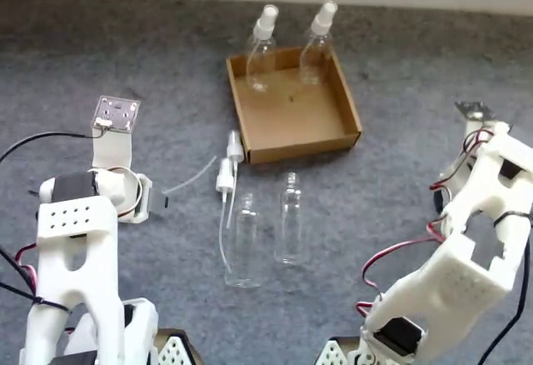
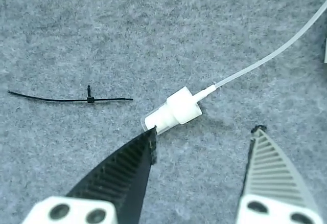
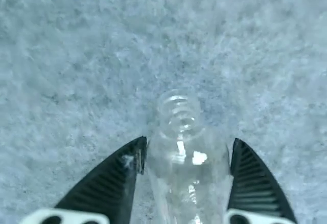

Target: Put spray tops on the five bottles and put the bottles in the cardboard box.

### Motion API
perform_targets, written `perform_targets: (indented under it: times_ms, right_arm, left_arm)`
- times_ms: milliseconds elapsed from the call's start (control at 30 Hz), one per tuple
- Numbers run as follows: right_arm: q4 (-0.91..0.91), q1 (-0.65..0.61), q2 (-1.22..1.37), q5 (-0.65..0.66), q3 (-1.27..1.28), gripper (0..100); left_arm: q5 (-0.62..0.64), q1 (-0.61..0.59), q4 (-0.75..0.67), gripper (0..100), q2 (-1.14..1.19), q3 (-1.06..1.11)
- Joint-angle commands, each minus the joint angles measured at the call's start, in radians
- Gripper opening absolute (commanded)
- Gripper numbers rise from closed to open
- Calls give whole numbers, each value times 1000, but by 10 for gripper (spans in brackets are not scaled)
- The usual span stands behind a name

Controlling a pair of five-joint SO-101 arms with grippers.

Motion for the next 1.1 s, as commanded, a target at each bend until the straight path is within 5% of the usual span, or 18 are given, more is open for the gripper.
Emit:
perform_targets:
  times_ms: [0,233,400,600,833,1067]
  right_arm:
    - [12,18,19,12,-104,210]
    - [16,16,48,12,-143,197]
    - [18,22,48,12,-143,53]
    - [93,16,36,-25,-170,3]
    - [182,-102,-162,-132,-277,3]
    - [199,-257,-380,-173,-58,4]
  left_arm:
    - [5,13,-11,264,-28,-4]
    - [6,15,-14,264,-28,-7]
    - [6,10,-14,264,-28,-7]
    - [0,10,-11,259,-28,-22]
    - [54,10,89,259,-19,-128]
    - [210,10,89,259,-19,-134]
